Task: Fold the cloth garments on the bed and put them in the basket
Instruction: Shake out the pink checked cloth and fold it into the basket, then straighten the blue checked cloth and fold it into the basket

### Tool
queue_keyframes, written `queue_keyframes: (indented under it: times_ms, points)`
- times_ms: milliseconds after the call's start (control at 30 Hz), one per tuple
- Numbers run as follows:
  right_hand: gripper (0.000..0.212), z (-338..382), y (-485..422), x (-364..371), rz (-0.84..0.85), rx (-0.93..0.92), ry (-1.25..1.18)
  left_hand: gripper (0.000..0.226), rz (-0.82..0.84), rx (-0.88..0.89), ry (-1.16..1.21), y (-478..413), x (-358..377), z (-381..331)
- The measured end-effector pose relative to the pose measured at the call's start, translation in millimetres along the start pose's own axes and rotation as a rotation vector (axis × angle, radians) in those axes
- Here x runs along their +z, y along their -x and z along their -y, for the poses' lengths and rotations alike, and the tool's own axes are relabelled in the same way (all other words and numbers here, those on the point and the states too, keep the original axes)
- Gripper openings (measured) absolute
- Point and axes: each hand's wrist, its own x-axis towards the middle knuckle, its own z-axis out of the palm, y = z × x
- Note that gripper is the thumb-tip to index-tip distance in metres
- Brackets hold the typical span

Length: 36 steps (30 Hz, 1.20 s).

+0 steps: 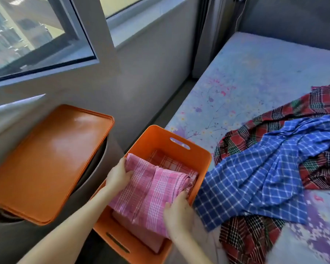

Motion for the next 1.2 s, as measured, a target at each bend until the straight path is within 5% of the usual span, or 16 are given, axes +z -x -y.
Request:
queue_keyframes:
  times_ms: [233,333,367,467,567,767,1067,1200]
  points:
    - [0.070,-11,3,64,0.246,0.210,0.097,0.056,0.110,0.004,-0.218,-2,45,27]
    - [0.075,-23,-9,81,0.215,0.116,0.005,0.059,0.142,-0.027,-0.281,0,53,40]
    - [0.075,-19,-12,87,0.260,0.141,0.172,0.063,0.132,-0.010,-0.327,2,56,44]
    - [0.066,-13,-11,85,0.297,-0.023,0.558,0.073,0.092,0.215,-0.568,10,63,54]
    - [0.066,-7,-19,88,0.328,-0.135,0.721,0.066,0.223,0.515,-0.793,10,72,67]
    - [0.078,-26,-47,130,0.503,-0.028,0.851,0.113,0.507,0.433,-1.116,-22,101,101]
    - [0.084,-36,-52,172,0.537,0.076,0.891,0.129,0.455,0.449,-1.268,-38,132,132]
    - [0.067,-22,-54,121,0.650,-0.053,0.820,0.108,0.550,0.443,-1.237,-30,112,97]
